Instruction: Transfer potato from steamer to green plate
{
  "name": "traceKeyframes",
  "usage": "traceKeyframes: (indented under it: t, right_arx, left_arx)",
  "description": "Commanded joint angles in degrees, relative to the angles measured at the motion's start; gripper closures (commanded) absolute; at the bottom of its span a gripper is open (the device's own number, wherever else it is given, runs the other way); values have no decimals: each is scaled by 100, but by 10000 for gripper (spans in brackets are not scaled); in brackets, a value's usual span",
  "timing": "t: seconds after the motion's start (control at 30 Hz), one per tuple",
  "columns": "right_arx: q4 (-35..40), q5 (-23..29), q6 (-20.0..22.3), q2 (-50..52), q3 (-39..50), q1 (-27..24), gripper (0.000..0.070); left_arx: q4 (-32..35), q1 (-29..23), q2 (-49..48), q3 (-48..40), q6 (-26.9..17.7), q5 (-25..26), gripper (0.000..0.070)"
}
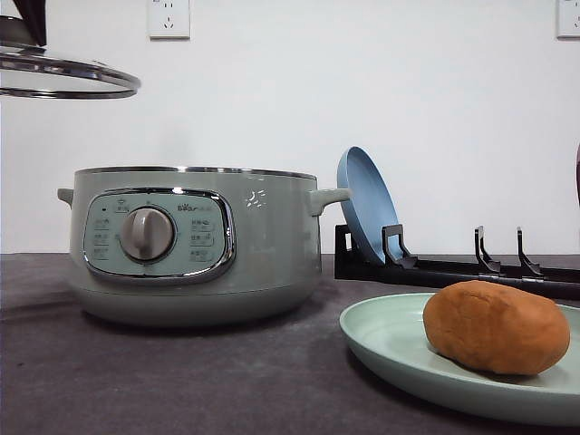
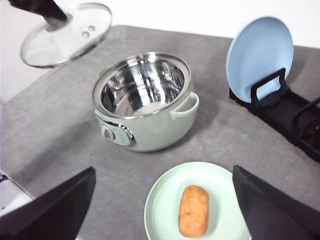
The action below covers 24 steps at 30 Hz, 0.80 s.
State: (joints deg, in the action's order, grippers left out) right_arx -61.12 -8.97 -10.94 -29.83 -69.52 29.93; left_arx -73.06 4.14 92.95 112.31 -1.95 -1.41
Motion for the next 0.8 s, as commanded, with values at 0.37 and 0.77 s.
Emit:
traceKeyframes:
  t: [0.37,0.77]
  right_arx:
    - [21,-2,-370,33,-98,26,149]
    - [22,-2,-457,33,-98,26,149]
  left_arx:
    - [231,1049,43,162,152,11,690]
    - [305,2253,183,162,134,11,690]
